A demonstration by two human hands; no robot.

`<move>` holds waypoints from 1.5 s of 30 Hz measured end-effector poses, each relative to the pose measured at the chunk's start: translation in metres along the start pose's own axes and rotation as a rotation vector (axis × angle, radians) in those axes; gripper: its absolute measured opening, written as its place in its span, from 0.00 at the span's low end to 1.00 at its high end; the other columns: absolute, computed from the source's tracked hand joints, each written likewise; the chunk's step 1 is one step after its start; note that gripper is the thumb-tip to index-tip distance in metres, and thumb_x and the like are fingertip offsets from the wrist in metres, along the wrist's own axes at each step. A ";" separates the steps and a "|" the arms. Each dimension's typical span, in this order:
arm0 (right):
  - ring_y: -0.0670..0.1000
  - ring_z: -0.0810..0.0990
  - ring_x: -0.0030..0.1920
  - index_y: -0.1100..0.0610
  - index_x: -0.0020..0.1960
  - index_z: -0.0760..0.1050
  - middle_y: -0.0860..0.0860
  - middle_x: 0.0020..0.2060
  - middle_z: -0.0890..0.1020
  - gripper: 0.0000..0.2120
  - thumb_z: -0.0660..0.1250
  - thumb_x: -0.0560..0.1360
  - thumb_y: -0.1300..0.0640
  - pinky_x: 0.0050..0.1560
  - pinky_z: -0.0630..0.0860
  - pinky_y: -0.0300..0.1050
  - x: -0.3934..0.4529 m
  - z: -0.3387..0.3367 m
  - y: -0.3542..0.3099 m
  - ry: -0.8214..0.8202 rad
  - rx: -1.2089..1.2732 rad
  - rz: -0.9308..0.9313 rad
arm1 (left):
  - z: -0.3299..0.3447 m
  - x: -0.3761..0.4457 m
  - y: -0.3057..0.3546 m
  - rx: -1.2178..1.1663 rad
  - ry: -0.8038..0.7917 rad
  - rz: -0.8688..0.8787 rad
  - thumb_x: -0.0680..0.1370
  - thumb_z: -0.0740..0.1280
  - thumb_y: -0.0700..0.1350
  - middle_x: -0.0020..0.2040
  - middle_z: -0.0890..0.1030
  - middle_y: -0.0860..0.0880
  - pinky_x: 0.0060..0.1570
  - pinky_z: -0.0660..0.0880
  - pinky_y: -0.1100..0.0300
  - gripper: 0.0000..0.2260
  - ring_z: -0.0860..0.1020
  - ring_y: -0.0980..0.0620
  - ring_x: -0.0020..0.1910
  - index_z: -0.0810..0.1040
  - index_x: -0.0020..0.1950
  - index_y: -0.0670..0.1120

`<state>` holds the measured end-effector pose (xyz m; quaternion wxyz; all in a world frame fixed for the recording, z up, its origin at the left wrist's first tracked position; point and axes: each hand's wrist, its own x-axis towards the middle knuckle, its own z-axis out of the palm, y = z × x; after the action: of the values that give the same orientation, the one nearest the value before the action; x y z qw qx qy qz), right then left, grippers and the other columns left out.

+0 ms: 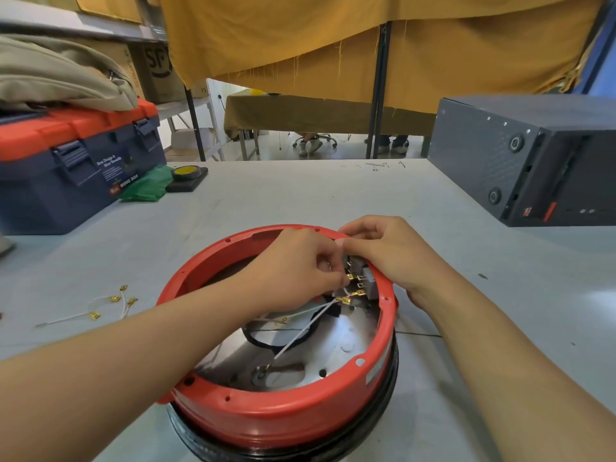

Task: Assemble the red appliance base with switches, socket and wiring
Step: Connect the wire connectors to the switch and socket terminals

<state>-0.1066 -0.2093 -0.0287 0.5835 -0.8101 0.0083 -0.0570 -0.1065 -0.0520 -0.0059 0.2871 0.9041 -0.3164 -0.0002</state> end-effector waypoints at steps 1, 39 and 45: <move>0.48 0.82 0.39 0.55 0.48 0.81 0.53 0.40 0.84 0.07 0.72 0.71 0.59 0.43 0.77 0.42 0.000 0.000 0.000 -0.002 0.000 0.000 | 0.000 -0.001 -0.001 -0.006 -0.003 -0.001 0.72 0.71 0.43 0.26 0.77 0.53 0.29 0.66 0.72 0.04 0.73 0.61 0.27 0.82 0.38 0.44; 0.49 0.81 0.38 0.56 0.47 0.82 0.55 0.40 0.84 0.05 0.71 0.72 0.59 0.44 0.78 0.46 -0.001 0.001 0.000 0.008 -0.038 -0.044 | 0.003 -0.001 0.000 0.036 0.030 0.033 0.74 0.68 0.42 0.27 0.77 0.54 0.30 0.67 0.73 0.06 0.74 0.63 0.28 0.80 0.37 0.43; 0.51 0.82 0.40 0.56 0.48 0.82 0.55 0.40 0.84 0.05 0.70 0.72 0.60 0.47 0.78 0.49 -0.001 0.002 0.000 0.019 -0.070 -0.070 | 0.003 0.001 -0.001 0.059 0.047 0.068 0.74 0.68 0.41 0.26 0.74 0.54 0.29 0.66 0.72 0.06 0.72 0.63 0.27 0.79 0.36 0.43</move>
<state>-0.1074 -0.2077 -0.0289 0.5522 -0.8293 -0.0127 -0.0845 -0.1057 -0.0533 -0.0088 0.2674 0.9007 -0.3401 0.0400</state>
